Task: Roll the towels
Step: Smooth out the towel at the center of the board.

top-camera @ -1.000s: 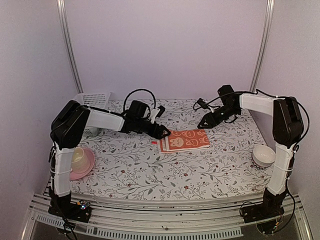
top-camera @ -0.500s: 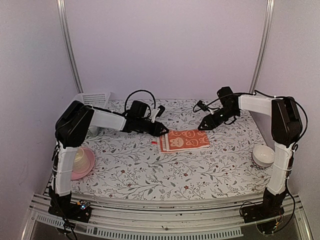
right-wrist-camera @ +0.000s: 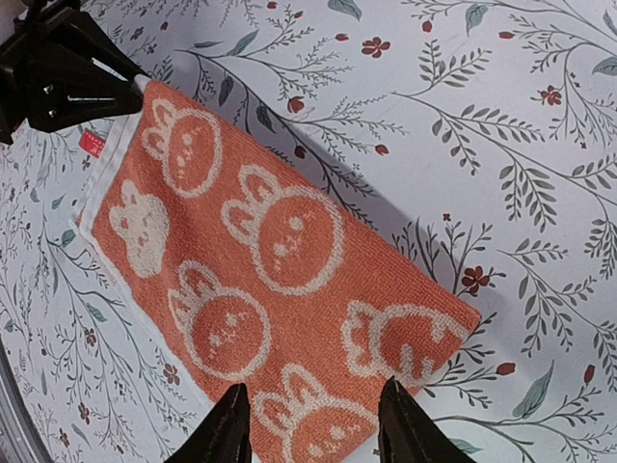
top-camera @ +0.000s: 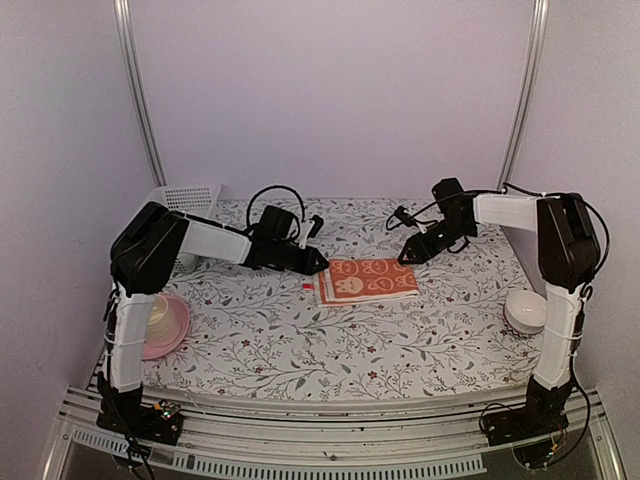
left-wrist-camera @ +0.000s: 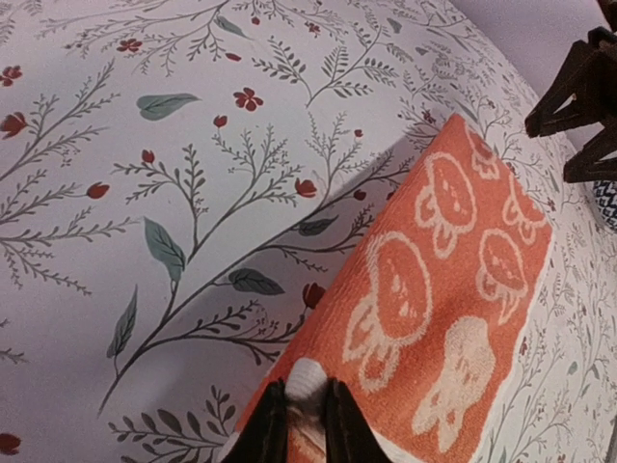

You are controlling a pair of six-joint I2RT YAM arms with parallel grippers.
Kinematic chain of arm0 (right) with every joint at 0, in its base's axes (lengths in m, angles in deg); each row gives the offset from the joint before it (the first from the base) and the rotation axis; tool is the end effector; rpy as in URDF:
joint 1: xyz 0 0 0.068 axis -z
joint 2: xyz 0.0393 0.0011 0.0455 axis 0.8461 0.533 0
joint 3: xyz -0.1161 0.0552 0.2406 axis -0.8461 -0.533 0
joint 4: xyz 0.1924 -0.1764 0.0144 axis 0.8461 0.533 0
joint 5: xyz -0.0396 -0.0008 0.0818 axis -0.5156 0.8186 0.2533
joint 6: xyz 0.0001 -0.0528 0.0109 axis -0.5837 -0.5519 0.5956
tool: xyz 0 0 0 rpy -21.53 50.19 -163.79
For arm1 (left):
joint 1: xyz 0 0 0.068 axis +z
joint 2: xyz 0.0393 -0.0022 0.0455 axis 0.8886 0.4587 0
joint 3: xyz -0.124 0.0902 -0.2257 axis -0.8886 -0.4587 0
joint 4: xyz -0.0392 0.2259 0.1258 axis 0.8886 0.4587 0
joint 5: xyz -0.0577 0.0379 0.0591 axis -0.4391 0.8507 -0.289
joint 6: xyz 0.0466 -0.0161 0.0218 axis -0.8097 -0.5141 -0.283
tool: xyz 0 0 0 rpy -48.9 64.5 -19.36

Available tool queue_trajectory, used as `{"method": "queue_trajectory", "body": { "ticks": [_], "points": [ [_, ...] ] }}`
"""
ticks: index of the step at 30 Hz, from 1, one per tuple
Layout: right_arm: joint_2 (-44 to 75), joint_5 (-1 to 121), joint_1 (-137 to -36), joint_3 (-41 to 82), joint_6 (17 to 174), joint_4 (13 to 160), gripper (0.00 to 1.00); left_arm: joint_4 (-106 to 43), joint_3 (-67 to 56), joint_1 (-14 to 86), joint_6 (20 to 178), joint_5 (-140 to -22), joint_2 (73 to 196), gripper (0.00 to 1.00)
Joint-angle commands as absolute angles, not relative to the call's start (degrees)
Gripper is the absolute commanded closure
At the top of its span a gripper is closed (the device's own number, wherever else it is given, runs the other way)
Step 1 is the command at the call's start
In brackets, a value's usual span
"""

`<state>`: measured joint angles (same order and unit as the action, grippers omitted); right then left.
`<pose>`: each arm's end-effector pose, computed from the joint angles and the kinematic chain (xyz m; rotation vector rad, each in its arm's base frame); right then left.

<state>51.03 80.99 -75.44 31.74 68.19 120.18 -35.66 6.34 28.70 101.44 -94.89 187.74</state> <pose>0.4017 0.1457 0.1851 -0.9968 2.4132 0.6589 0.3946 -0.2823 0.1204 0.6250 2.2562 -0.8658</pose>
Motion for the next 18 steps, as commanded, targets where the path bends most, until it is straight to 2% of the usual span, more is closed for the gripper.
{"method": "queue_trajectory", "body": {
  "ticks": [1,18],
  "points": [
    [53.1,79.0,-75.4,30.7,68.8,117.5,0.54,-33.1,6.5,29.3,102.7,-90.3,185.7,0.85],
    [53.3,73.3,-75.1,30.9,71.4,118.3,0.51,-26.6,9.4,29.3,102.7,-85.9,187.7,0.78]
  ]
}}
